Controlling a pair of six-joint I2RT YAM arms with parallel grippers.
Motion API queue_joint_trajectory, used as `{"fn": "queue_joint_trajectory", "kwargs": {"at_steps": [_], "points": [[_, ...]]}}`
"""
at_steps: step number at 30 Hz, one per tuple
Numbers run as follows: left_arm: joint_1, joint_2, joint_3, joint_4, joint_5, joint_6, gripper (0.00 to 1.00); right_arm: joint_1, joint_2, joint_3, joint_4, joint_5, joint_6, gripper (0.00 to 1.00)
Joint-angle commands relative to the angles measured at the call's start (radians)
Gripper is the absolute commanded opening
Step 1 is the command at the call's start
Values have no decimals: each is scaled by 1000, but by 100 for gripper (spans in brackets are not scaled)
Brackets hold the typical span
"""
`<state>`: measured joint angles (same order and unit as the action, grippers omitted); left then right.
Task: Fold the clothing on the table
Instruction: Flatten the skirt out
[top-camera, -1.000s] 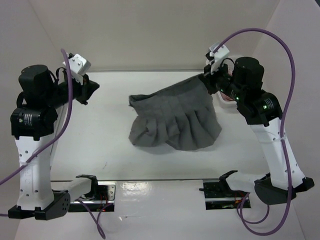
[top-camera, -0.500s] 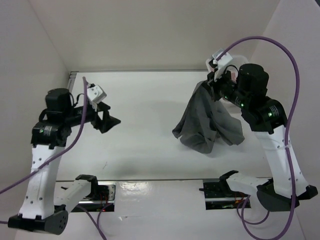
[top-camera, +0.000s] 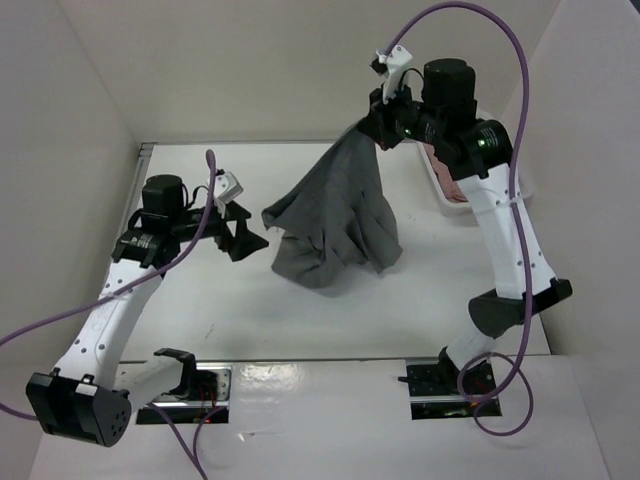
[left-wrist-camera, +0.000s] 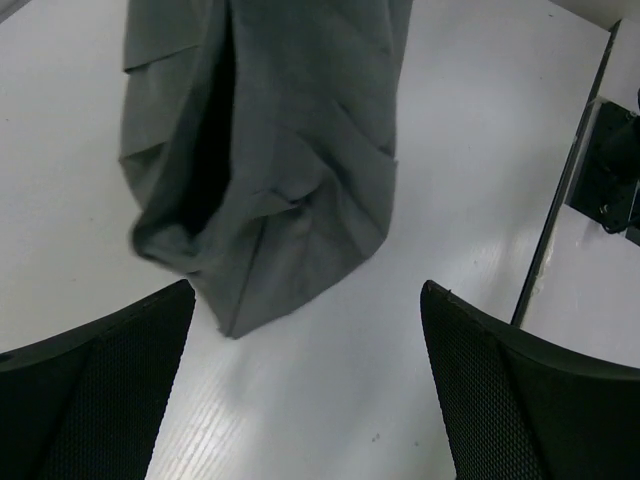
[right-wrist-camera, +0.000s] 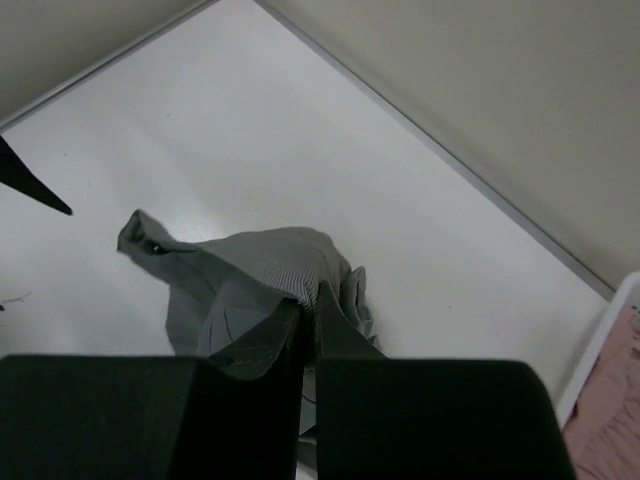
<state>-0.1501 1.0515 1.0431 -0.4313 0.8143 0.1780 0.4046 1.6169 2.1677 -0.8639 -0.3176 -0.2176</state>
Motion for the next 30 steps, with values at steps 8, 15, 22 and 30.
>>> {"fn": "queue_joint_trajectory", "kwargs": {"at_steps": [8,15,22,30], "points": [[-66,96,-92,330,-106,4,99,-6,77,159,-23,-147,43,0],[-77,147,-101,468,-297,61,99,-6,37,159,-32,-176,52,0],[-88,238,-153,572,-276,38,99,-6,18,147,-32,-199,61,0],[-129,323,-106,572,-247,58,99,-6,18,156,-32,-242,61,0]]}}
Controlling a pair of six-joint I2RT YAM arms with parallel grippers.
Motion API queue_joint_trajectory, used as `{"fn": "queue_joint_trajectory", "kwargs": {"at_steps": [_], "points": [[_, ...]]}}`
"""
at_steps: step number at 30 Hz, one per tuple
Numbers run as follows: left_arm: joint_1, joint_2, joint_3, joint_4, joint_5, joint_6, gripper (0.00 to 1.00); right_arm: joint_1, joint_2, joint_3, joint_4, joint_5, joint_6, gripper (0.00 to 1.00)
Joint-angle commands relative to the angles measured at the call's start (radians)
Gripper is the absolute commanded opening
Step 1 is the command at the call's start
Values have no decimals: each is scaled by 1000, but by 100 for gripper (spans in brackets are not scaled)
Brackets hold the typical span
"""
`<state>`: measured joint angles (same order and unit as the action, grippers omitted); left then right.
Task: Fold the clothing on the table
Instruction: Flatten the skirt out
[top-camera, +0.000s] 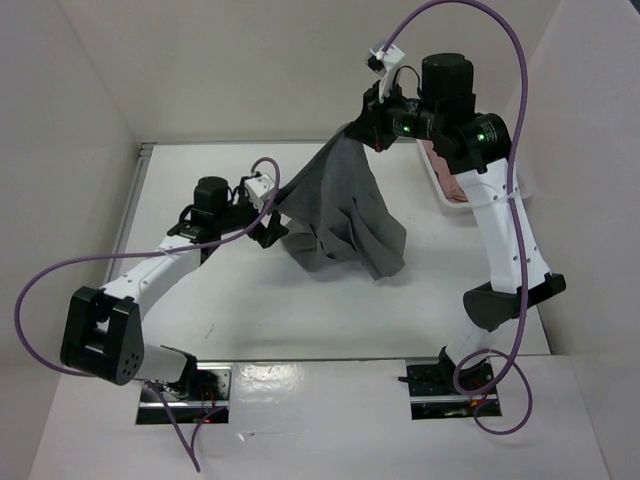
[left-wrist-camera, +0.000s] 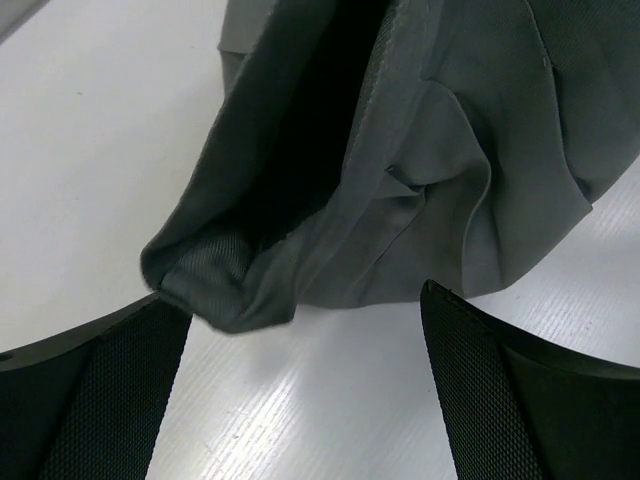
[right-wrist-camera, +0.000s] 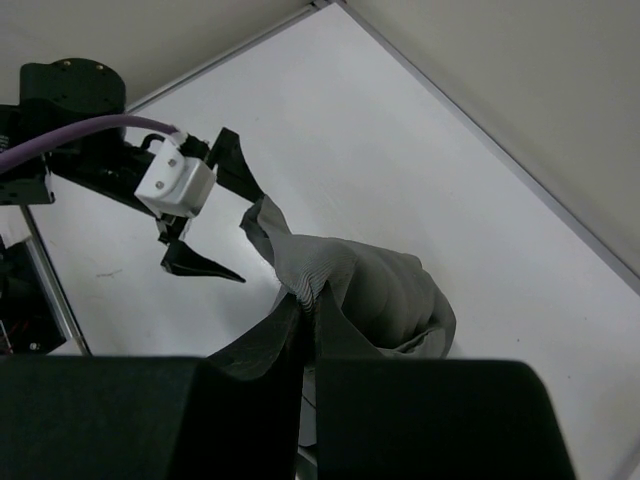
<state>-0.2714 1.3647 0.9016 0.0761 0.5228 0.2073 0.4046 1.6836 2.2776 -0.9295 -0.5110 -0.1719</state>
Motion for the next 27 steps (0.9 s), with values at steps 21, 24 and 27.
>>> {"fn": "queue_joint_trajectory", "kwargs": {"at_steps": [21,24,27], "points": [[-17,136,239,-96,166,6,0,-6,-117,-13,43,-89,25,0],[-17,125,267,-157,166,6,0,-6,-128,-24,43,-70,14,0],[-3,77,316,-232,166,6,0,-6,-151,-49,43,-44,5,0]]}}
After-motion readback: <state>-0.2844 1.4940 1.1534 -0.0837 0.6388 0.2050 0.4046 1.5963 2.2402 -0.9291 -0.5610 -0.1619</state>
